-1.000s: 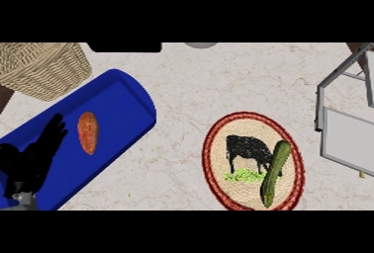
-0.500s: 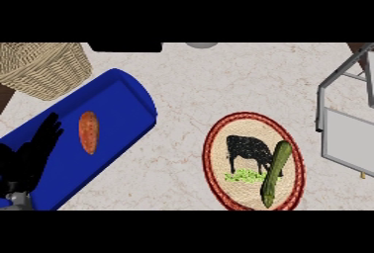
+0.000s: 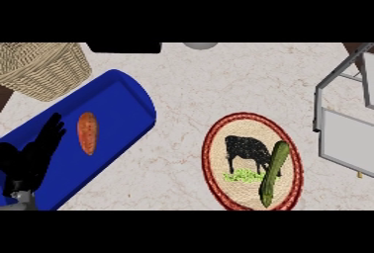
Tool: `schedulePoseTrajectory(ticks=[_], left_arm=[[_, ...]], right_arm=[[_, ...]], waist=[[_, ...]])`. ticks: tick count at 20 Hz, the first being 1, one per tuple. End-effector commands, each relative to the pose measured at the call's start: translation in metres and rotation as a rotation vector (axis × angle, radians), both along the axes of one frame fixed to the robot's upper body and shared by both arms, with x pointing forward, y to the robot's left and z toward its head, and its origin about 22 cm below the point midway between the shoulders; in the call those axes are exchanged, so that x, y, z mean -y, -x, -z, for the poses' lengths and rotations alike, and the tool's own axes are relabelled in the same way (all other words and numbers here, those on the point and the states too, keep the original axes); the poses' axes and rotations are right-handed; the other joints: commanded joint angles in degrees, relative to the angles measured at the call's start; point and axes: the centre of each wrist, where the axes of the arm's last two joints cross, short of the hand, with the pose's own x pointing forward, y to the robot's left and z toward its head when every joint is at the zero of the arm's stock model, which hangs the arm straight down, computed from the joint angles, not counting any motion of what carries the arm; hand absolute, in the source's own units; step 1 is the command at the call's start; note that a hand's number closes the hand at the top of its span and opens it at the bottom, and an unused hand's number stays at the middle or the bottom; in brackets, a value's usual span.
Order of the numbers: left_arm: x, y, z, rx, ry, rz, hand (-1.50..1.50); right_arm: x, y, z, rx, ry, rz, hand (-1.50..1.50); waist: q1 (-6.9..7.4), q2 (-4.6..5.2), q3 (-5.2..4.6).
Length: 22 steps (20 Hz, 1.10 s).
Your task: Pick the croissant from the placemat and place it in the tiered shelf
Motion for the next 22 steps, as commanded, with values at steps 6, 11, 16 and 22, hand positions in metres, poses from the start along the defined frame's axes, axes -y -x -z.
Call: schedulePoseTrajectory(ticks=[6,11,16,22], left_arm=[[-0.012,-0.007,-0.022,0.011,-0.001,0.009,0.0],[0.006,0.003,-0.003,0.009,0.001,-0.007,0.0],[-0.002,0.009,-0.014,0.004,-0.002,-0.015,0.0],[-0.011,0.012,-0.016,0.009,-0.001,-0.022,0.0]], right_arm=[[0.019,-0.015,0.014,0.064,-0.072,-0.052,-1.5],[0.023,-0.013,0.01,0.14,-0.278,-0.09,-1.5],[0.033,0.003,0.012,0.188,-0.413,-0.12,-1.5],[0.066,0.054,-0.037,0.355,-0.514,-0.151,-1.5]], waist=[[0.2,0.49,0.52],[-0.21,0.36,0.5],[-0.51,0.16,0.51],[-0.76,0.07,0.5]])
